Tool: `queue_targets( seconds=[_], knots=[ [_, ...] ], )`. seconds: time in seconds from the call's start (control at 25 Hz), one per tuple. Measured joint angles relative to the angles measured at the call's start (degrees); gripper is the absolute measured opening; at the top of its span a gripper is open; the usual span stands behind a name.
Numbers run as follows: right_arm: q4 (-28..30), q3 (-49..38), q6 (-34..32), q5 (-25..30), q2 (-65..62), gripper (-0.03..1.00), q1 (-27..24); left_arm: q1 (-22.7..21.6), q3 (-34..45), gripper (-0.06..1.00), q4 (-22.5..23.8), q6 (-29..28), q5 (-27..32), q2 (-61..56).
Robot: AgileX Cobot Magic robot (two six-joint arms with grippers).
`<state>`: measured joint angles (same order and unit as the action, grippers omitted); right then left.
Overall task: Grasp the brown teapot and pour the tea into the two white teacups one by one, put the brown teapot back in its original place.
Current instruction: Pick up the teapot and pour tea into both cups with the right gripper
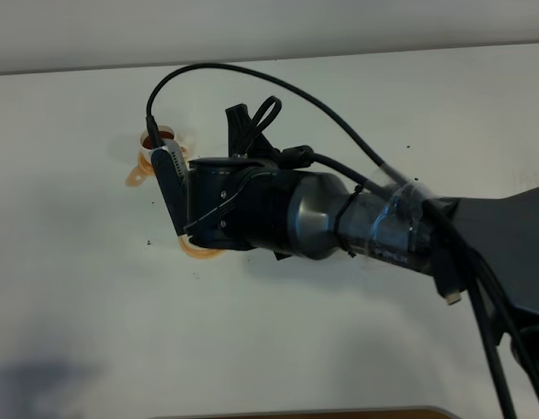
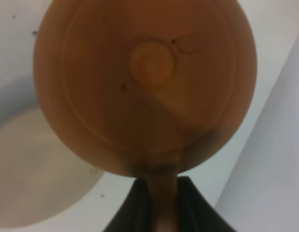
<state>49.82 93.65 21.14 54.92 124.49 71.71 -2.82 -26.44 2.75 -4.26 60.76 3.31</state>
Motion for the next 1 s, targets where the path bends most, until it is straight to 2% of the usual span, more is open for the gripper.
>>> queue_targets(
  seconds=[1.0],
  knots=[
    [13.59,0.24,1.31,1.68,2.48,0.13,2.68,0.00,0.00,0.28,0.00,0.00,0.00,0.00]
  ],
)
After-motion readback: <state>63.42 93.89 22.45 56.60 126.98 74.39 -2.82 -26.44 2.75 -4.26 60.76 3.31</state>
